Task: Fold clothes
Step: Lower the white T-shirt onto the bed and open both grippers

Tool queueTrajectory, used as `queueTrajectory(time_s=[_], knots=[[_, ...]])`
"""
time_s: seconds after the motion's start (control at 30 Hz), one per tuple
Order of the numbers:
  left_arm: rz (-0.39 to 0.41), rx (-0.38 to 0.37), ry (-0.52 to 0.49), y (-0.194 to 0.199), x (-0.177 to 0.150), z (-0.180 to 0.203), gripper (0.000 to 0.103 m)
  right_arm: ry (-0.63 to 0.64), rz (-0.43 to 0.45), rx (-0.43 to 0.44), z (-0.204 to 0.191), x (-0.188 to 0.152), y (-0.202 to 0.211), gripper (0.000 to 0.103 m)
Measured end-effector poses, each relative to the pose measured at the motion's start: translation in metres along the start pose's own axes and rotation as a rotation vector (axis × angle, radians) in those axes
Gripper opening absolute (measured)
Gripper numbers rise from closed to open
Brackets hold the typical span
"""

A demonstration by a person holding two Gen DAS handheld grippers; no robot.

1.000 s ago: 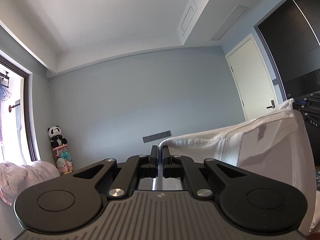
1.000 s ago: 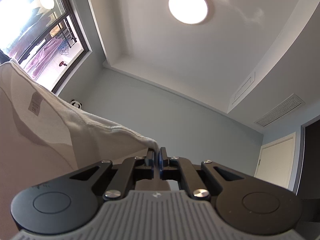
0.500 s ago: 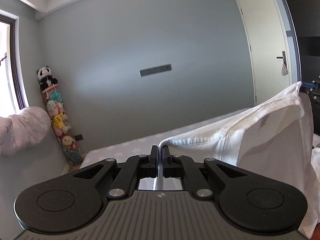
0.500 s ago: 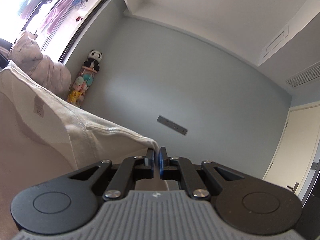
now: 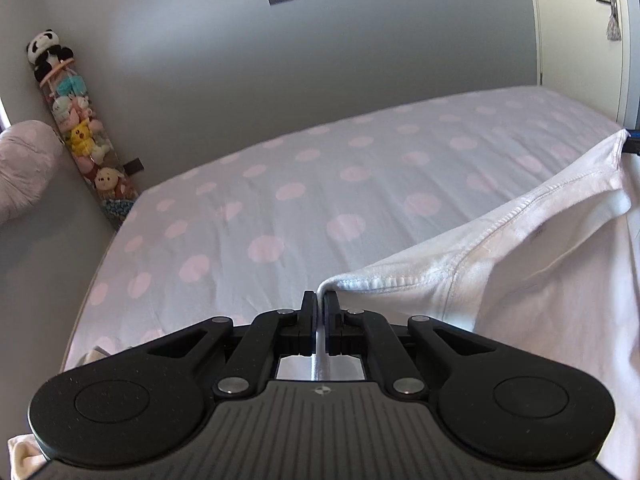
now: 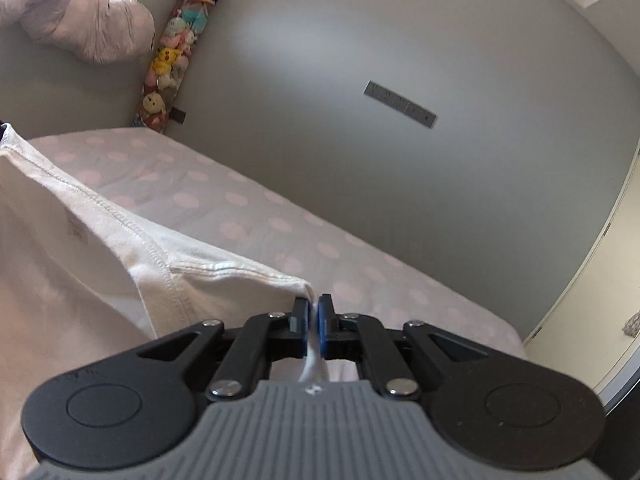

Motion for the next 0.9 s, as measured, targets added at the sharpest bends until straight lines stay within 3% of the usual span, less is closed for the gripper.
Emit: queueTrajectory(time_s=[0.23, 0.4, 0.57, 0.7, 0.73, 0.8, 0.83, 0.87, 0.9], knots=[[-0.137, -0.027, 0.070, -0.106, -0.023, 0.006, 0.002, -0.056, -0.152, 0.070, -0.024, -0.051, -0.127, 0.006], [-0.216, -0.038, 0.095, -0.170, -0.040, 0.011, 0.002, -0.081, -0.247, 0.117, -0.042, -0.088, -0.176, 0.006], [-0.213, -0.034, 0.112, -0.186, -0.052, 0.015, 0.002, -0.098, -0.291, 0.145, -0.052, -0.109, -0.202, 0.007], [-0.223, -0.036, 0.130, -0.184, -0.047, 0.014, 0.002, -0.142, -0.319, 0.163, -0.045, -0.107, -0.203, 0.009], [-0.221, -0.041, 0.142, -0.181, -0.046, 0.013, 0.005, -0.157, -0.328, 0.166, -0.042, -0.105, -0.201, 0.011], [-0.219, -0.073, 0.201, -0.169, -0.047, 0.006, 0.021, -0.198, -0.336, 0.167, -0.033, -0.101, -0.192, 0.034], [-0.211, -0.082, 0.236, -0.161, -0.050, 0.003, 0.034, -0.221, -0.329, 0.159, -0.027, -0.100, -0.184, 0.046], [-0.203, -0.091, 0.270, -0.152, -0.052, 0.000, 0.042, -0.245, -0.322, 0.158, -0.020, -0.099, -0.174, 0.047], [-0.201, -0.092, 0.291, -0.141, -0.055, -0.002, 0.042, -0.273, -0.318, 0.163, -0.013, -0.100, -0.163, 0.047]])
Point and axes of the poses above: each gripper's, at about its wrist camera, not at the fingertips, and y roughly against the way its jaws point, z to its right, x to its top, the point moved 1 cm from there along -y, roughly the way its jaws point, and after that the axes turned 2 degrees about -x, right-handed, at the moved point
